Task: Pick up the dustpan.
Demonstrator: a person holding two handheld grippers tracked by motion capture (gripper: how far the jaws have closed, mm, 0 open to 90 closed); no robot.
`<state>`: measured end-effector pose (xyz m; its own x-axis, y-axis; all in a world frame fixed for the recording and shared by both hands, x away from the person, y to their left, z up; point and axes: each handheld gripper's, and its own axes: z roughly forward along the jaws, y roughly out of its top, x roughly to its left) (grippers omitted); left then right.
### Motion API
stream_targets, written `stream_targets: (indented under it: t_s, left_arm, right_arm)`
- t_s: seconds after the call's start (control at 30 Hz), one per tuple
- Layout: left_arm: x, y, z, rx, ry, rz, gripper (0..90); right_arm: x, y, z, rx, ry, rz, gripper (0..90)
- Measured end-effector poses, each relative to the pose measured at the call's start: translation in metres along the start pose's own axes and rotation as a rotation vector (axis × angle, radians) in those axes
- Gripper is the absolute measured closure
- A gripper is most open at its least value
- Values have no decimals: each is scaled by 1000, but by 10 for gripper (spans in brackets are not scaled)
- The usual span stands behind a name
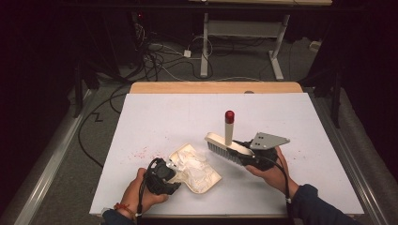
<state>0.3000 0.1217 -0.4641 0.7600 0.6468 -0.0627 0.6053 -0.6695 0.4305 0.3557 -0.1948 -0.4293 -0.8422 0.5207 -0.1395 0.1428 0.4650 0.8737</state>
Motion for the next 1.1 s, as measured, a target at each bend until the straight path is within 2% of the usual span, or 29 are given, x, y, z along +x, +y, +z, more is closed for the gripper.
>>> stream_targets:
  t_s: [0.1, 0.17, 0.27, 0.4, 0.53, 0.63, 0.7, 0.77, 1.0, 1.1]
  left_arm:
    - [1, -1, -3, -10, -2, -6, 628]
    - [2, -2, -4, -14, -5, -9, 627]
    - [3, -3, -3, -12, -5, -10, 627]
    - [2, -3, -4, -16, -3, -16, 626]
    - [3, -4, -5, -21, 4, -25, 621]
    - [5, -4, -4, -26, 5, -41, 614]
    - [5, -4, -4, -22, 6, -37, 617]
    - [5, -4, -4, -24, 6, -41, 618]
    - [6, -4, -4, -35, -5, -61, 618]
    - [6, -4, -4, -38, -6, -66, 622]
  right_arm:
    - [-1, -4, 19, 14, -2, 14, 683]
    - [-1, -4, 26, 2, 29, 35, 683]
    - [7, -1, 29, 3, 75, 20, 683]
    - [15, 2, 30, -13, 156, 23, 683]
    - [22, 6, 27, -30, 207, 12, 683]
    - [26, 9, 22, -35, 205, -9, 683]
    - [25, 11, 18, -42, 194, -16, 683]
    - [21, 13, 14, -59, 191, 4, 683]
    - [8, 23, -9, -126, 160, 24, 683]
    - [3, 24, -14, -126, 128, 34, 683]
